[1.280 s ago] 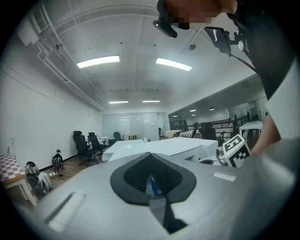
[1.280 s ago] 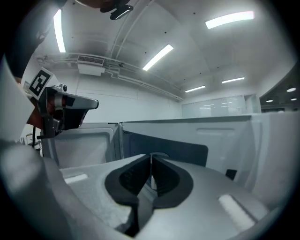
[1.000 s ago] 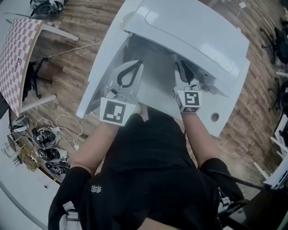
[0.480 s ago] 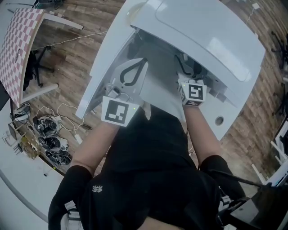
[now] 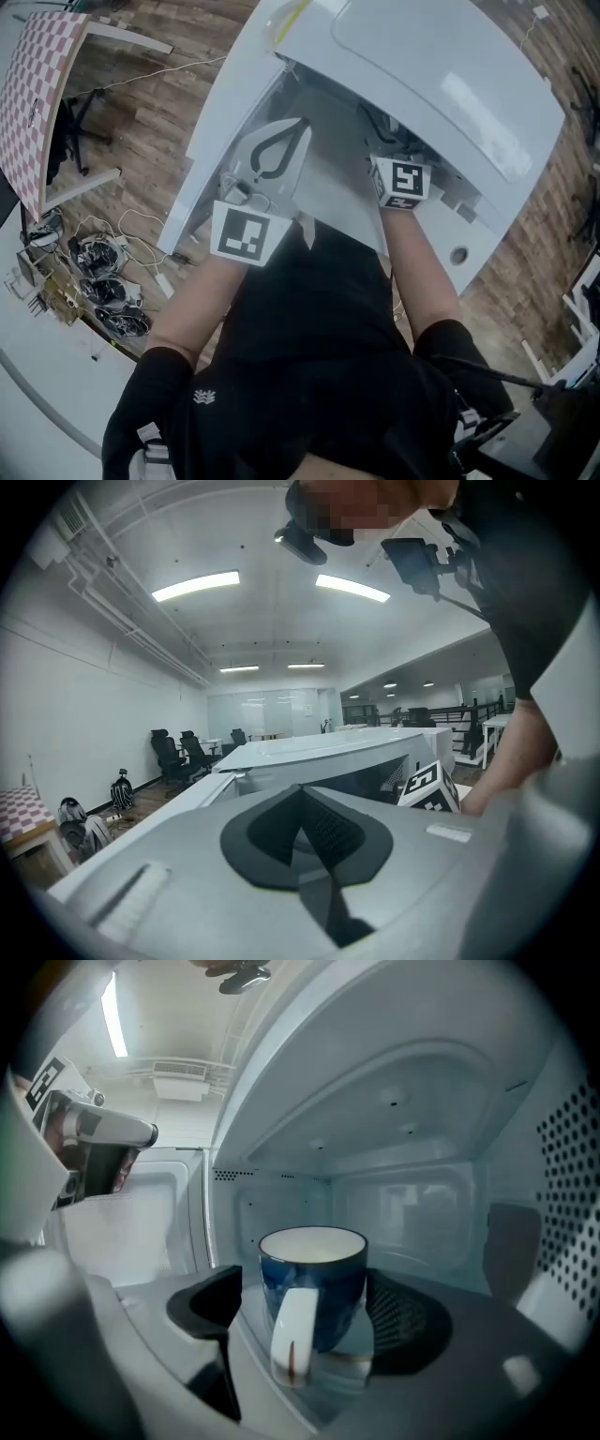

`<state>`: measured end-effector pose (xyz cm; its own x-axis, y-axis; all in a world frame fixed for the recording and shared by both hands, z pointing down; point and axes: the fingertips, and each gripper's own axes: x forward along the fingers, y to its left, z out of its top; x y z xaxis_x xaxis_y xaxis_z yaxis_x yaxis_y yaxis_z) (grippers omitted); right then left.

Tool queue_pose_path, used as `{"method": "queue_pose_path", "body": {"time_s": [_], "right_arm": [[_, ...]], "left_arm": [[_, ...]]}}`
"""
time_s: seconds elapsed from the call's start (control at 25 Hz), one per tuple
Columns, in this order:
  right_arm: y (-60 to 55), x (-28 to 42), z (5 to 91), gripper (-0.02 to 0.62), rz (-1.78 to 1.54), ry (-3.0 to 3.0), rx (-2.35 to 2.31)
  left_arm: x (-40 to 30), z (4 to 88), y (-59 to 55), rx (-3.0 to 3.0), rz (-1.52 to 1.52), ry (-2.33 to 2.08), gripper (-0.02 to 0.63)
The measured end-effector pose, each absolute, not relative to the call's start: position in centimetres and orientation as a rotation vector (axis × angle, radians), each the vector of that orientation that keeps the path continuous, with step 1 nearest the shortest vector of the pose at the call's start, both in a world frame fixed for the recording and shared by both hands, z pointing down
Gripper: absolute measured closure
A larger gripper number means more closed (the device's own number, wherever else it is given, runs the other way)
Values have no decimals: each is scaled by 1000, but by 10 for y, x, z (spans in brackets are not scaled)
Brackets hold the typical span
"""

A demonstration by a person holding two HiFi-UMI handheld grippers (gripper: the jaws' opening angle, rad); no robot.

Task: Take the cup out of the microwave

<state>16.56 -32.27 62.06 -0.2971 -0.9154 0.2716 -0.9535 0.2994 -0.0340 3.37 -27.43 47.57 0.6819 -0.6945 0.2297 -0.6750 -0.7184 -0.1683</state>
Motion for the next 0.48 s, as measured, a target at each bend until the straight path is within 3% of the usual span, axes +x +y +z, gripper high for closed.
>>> {"method": "queue_pose_path", "body": {"time_s": [0.48], "right_arm": [[-349,166,631,167,253,-2302,1732]], "left_arm": [[30,478,-278,-2839,-462,1157,600]]}}
